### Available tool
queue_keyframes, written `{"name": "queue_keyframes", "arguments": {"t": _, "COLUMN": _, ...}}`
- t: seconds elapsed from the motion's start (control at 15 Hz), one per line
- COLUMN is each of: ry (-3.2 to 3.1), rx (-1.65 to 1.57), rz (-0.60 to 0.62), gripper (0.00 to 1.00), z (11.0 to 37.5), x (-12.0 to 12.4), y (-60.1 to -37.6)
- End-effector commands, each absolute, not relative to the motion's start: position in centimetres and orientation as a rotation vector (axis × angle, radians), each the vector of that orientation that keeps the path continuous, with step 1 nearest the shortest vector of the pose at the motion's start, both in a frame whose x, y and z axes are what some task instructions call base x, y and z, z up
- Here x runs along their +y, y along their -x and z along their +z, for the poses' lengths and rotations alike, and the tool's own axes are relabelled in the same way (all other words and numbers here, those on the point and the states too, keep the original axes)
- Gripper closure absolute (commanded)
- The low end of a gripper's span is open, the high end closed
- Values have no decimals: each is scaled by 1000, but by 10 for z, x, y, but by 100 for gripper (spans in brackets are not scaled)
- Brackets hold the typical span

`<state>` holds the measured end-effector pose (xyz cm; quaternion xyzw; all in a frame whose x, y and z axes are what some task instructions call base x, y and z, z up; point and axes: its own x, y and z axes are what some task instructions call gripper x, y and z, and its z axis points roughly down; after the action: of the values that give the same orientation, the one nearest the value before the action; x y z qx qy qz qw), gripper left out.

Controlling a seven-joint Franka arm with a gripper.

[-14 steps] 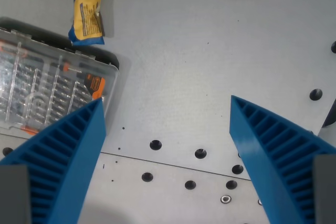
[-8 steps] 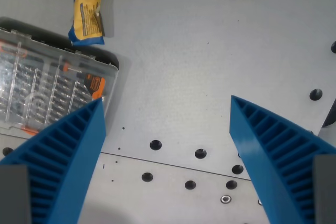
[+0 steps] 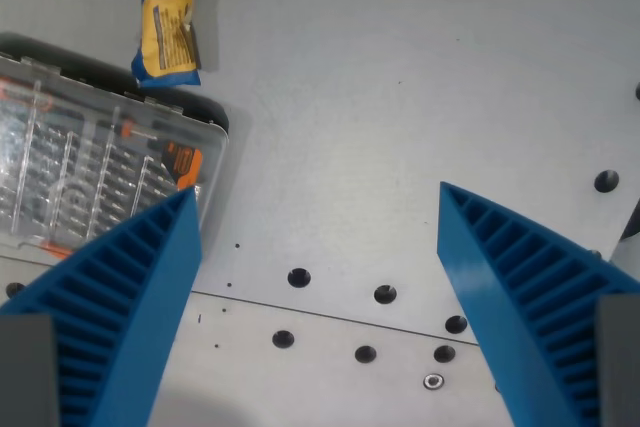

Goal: Move above the blue bag

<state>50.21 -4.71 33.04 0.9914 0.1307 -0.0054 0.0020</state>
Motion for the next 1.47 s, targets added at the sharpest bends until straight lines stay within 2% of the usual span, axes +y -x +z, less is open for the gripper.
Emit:
{"name": "queue_keyframes", "arguments": {"t": 0.07, "ry": -3105, "rx": 348, "rz": 30, "gripper": 0, "z": 323, "x": -41, "y": -506}}
{"name": "queue_keyframes", "arguments": {"t": 0.8, "ry": -3099, "rx": 259, "rz": 78, "gripper": 0, "z": 277, "x": -15, "y": -519}}
{"name": "queue_keyframes", "arguments": {"t": 1.47, "ry": -3074, "rx": 181, "rz": 59, "gripper": 0, "z": 226, "x": 16, "y": -537}}
